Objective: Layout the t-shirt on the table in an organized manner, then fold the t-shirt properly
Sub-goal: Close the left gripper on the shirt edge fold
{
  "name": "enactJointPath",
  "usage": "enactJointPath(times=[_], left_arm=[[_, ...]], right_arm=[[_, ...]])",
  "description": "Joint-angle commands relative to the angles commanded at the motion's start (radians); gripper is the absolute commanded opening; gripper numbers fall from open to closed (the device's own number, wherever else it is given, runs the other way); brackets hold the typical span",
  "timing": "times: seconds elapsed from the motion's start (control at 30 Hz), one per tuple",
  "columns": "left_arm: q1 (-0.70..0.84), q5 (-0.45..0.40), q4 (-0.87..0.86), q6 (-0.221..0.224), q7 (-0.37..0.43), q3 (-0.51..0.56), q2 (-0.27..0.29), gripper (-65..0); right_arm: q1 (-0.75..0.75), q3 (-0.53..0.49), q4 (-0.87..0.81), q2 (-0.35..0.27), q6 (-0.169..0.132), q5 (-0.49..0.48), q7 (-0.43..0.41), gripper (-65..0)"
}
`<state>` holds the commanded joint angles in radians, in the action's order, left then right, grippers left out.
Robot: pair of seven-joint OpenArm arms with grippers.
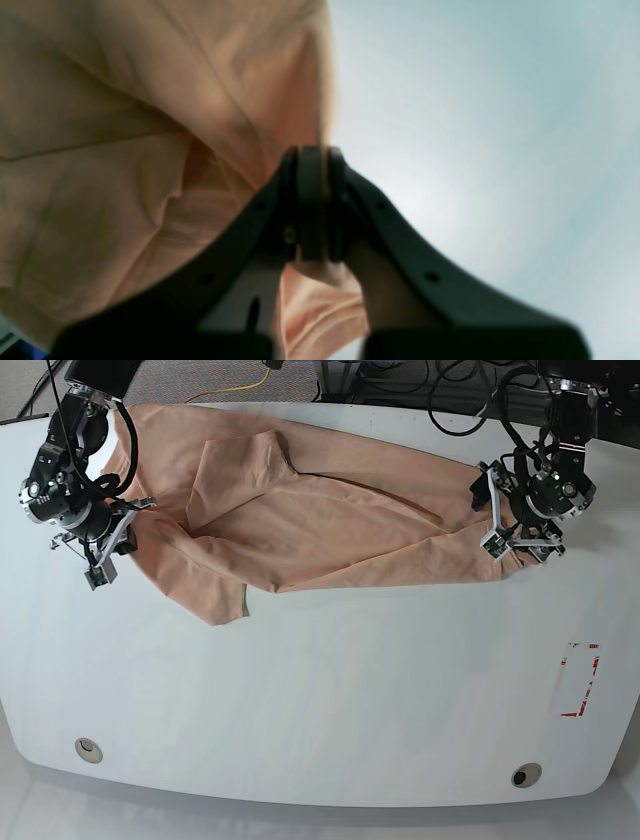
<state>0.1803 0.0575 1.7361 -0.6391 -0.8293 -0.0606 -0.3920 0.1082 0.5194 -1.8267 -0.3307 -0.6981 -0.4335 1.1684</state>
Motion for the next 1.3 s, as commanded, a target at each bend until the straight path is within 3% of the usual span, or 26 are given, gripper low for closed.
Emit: enactJointPath(times=[0.97,1.03,1.13,1.3], left_arm=[[-0.064,0.000,-0.058,0.000,-0.002,0.003,0.000,-16.0],[-0.063,0.000,-0.058,0.000,-0.002,0.003,0.000,-17.8],[-0.063,0.000,-0.058,0.000,-0.003,0.003,0.000,-25.4],[-0.063,0.000,-0.060,0.000,-0.003,0.003,0.000,-43.3]], right_arm=[[0.003,0.002,0.000,0.000,0.000,0.000,0.000,-65.0],[0.002,0.002,0.000,0.000,0.000,0.002,0.000,-65.0],[0.002,0.002,0.000,0.000,0.000,0.002,0.000,-65.0],[0.000,0.002,0.000,0.000,0.000,0.002,0.000,-65.0]])
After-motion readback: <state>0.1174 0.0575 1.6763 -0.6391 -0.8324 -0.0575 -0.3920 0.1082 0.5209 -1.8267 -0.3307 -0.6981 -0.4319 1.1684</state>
